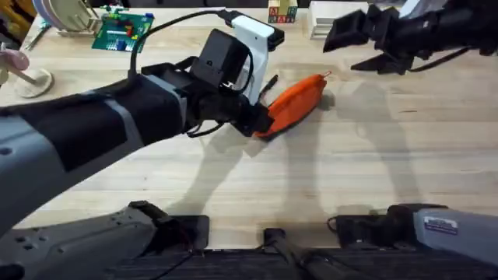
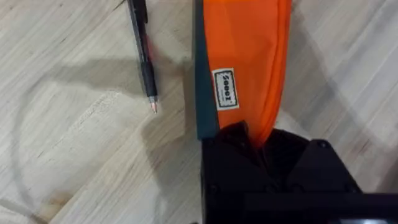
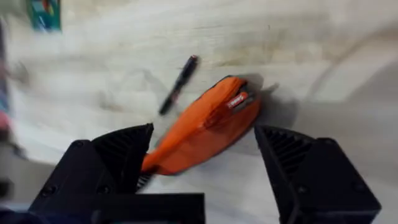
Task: Unzip the bag, pick up the pens from the table one at a time and place them inside, then zip the bag closed.
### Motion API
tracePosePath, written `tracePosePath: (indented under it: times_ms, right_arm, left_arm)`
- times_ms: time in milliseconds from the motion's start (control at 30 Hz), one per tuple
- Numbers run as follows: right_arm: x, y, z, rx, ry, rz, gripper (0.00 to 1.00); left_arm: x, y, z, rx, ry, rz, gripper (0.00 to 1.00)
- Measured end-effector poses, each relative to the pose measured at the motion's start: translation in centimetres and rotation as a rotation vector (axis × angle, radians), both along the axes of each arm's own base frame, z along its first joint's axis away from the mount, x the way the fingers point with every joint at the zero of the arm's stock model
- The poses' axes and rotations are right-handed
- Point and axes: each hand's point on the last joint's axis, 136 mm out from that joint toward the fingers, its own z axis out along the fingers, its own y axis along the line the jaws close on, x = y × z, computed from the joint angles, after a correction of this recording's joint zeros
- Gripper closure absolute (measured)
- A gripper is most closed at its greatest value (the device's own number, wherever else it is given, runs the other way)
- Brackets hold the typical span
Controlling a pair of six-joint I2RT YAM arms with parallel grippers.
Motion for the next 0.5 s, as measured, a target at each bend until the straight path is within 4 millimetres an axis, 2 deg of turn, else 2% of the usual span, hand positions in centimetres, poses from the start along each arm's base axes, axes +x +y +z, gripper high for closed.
tracePosePath:
  times_ms: [133,233,267,500]
  right_arm:
    - [0.2,0.0,0.1,-0.133,-0.132,0.201,0.004]
    - [1.2,0.0,0.8,-0.234,-0.269,0.336,0.004]
    - [2.2,0.0,1.6,-0.341,-0.404,0.460,0.005]
    - [2.6,0.0,2.0,-0.568,-0.603,0.747,0.004]
  left_arm:
    - [0.0,0.0,0.0,0.000,0.000,0.000,0.958]
    - [0.0,0.0,0.0,0.000,0.000,0.000,0.958]
    - [0.0,0.0,0.0,0.000,0.000,0.000,0.958]
    - [0.0,0.0,0.0,0.000,0.000,0.000,0.958]
